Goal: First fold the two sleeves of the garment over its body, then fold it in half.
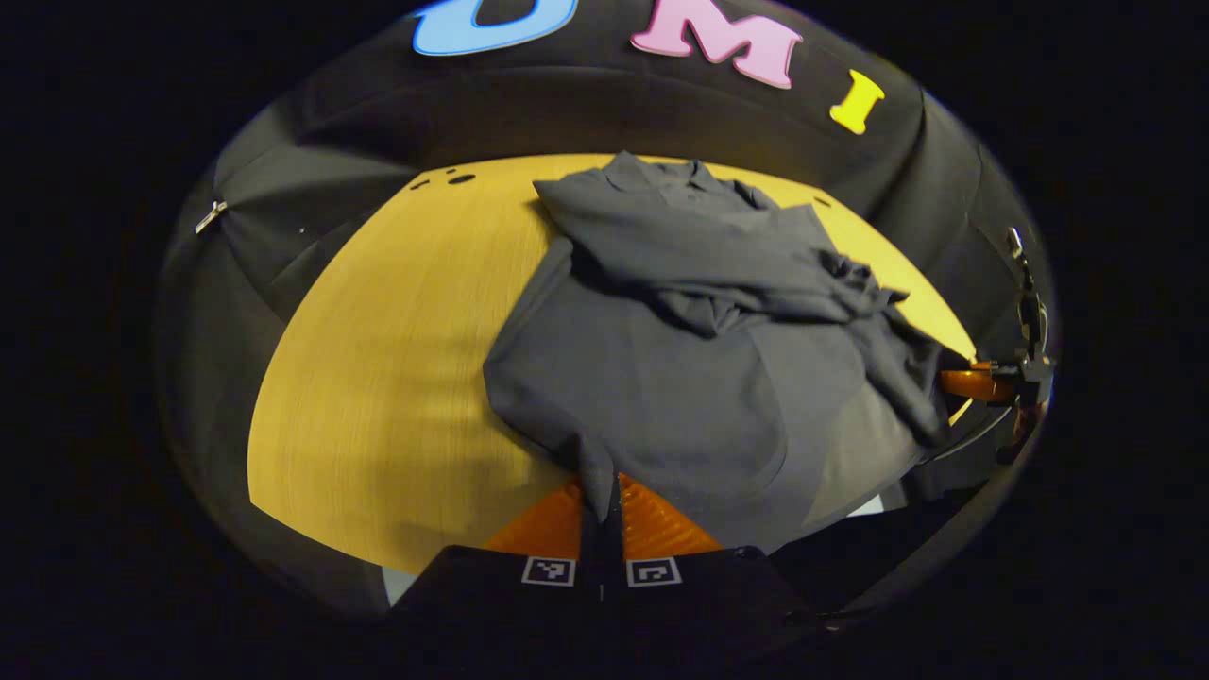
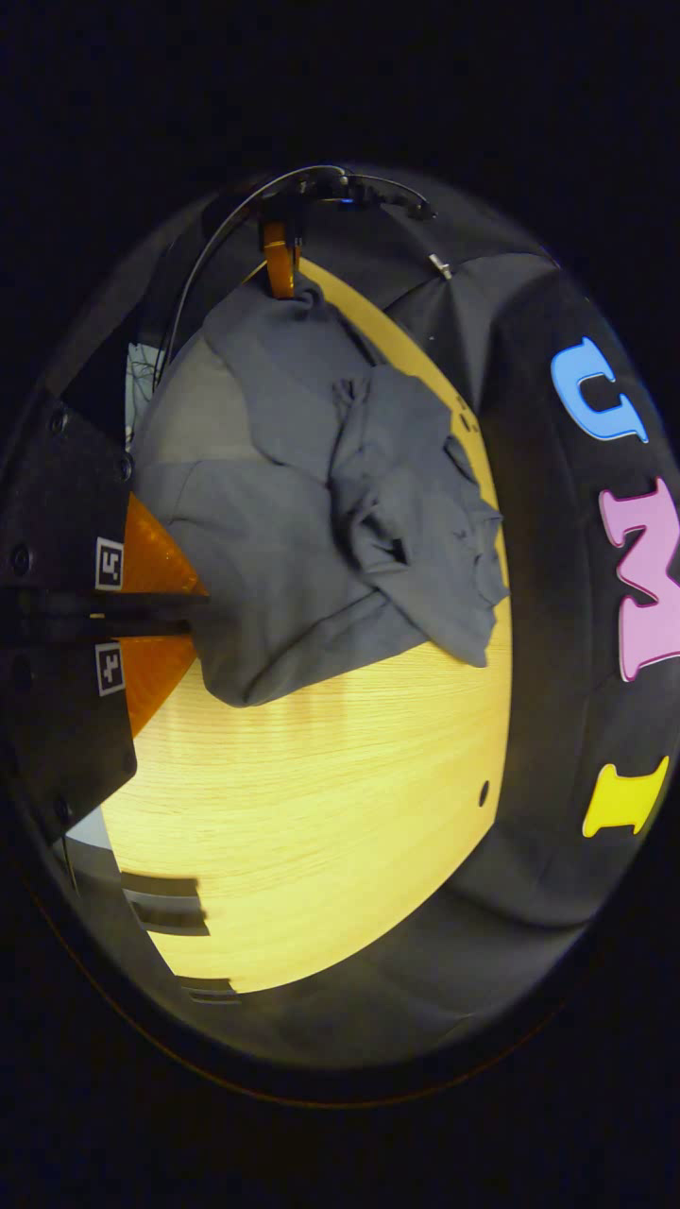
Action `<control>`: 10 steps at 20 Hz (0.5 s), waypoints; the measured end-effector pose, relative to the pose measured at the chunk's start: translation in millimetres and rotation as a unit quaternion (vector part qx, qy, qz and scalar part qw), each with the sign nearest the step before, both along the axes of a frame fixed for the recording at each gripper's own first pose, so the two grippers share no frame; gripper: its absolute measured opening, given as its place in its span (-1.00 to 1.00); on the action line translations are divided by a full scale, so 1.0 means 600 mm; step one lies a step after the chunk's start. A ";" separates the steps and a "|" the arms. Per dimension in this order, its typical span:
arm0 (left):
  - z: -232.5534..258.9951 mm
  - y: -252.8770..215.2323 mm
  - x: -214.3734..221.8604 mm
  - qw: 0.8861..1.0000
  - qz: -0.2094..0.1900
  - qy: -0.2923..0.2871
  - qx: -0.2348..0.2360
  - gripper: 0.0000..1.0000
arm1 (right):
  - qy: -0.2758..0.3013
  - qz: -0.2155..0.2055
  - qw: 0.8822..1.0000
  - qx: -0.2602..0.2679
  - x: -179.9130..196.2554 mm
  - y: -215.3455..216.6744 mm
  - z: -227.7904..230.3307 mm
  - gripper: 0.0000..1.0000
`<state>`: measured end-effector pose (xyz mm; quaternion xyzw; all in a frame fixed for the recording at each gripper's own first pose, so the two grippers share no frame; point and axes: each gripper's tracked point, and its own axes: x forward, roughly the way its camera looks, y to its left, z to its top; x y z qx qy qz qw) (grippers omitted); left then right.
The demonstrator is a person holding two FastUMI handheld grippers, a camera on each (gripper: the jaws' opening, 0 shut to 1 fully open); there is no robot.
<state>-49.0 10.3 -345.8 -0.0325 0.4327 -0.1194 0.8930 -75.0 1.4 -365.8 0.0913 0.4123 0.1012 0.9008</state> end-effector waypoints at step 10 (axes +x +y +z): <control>0.208 -0.021 0.189 0.988 0.045 -0.130 -0.063 -0.89 | -0.152 -0.035 0.987 0.029 0.192 -0.036 0.192 -0.89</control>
